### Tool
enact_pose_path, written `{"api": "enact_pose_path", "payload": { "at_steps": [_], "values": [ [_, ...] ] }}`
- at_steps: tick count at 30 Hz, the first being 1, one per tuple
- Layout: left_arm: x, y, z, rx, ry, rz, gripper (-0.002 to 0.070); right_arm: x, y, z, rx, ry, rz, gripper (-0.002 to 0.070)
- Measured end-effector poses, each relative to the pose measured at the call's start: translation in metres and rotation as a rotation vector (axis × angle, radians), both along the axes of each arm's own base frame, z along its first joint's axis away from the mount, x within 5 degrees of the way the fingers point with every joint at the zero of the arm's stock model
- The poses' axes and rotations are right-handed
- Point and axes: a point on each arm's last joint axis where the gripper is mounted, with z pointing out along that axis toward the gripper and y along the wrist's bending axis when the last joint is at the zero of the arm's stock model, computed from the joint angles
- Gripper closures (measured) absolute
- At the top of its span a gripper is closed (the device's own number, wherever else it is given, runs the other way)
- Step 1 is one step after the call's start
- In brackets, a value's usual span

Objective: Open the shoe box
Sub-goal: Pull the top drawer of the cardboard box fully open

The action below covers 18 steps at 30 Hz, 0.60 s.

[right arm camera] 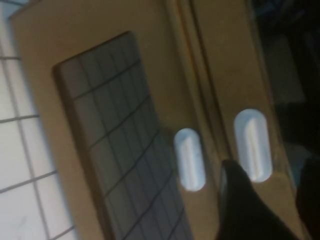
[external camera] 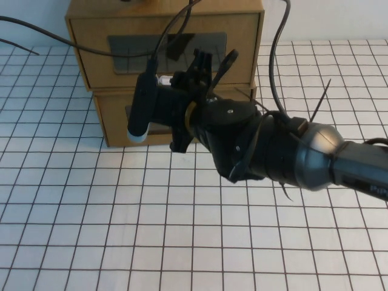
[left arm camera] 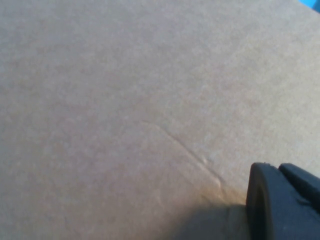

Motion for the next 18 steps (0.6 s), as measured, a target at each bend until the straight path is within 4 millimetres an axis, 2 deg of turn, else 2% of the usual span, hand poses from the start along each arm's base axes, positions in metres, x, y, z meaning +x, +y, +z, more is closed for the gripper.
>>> {"api": "enact_pose_path", "payload": {
  "at_steps": [7,18],
  "values": [
    [0.0,0.0,0.0,-0.002,0.004,0.002,0.0677,0.019,0.01,-0.002,0.01,-0.027,-0.004,0.0437],
    [-0.001,0.0,-0.001,0.0,0.012,-0.003,0.0677,0.026,0.015,-0.017,-0.019,-0.021,0.016,0.0437]
  ]
}}
